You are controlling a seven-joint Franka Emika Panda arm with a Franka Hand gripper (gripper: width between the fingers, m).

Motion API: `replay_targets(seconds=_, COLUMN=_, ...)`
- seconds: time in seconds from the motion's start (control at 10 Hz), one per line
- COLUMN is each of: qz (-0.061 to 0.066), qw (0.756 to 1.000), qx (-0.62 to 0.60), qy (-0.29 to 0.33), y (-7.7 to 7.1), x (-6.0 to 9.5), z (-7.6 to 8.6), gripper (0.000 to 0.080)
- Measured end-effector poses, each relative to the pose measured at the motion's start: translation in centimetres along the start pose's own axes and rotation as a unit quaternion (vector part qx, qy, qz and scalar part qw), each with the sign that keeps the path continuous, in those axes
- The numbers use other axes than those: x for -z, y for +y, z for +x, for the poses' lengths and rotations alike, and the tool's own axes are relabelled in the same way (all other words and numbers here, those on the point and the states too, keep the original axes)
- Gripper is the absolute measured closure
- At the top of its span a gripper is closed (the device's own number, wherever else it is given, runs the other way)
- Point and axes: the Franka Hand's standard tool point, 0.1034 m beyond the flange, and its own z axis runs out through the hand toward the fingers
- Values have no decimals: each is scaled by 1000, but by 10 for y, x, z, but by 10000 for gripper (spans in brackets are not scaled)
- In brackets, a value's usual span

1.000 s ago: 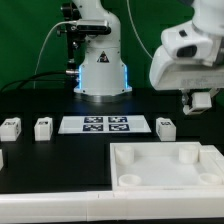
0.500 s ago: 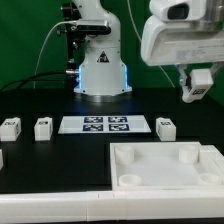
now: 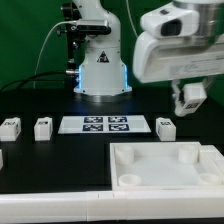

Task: Assemble one leg

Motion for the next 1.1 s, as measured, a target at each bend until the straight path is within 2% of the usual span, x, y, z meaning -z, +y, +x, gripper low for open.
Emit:
replay_targets(seconds=0.3, qz=3, qw=1000, qx=17, qy=5, y=10, x=17, z=31, gripper=506)
replay_targets(seconds=0.6, qz=1, qw=999, qx=16, qy=39, y=11, x=16, z=38, gripper=506)
replay_targets(seconds=0.7, qz=1, qw=999, qx=16, qy=34, y=10, x=14, z=35, gripper=506)
replay_targets(seconds=0.8, qz=1, qw=998, qx=16, qy=68, y=12, x=14, z=45, gripper=506)
replay_targets(seconds=0.9, qz=-1, qw=991, qx=16, qy=132, y=19, x=6, z=48, gripper=506)
replay_targets(seconds=1.0, qz=-7, qw=984, qx=20, qy=177, y=29, x=7, z=49, gripper=506)
replay_targets(seconds=1.1, qz=-3, qw=985, qx=-1, qy=173, y=35, x=10, z=52, gripper=506)
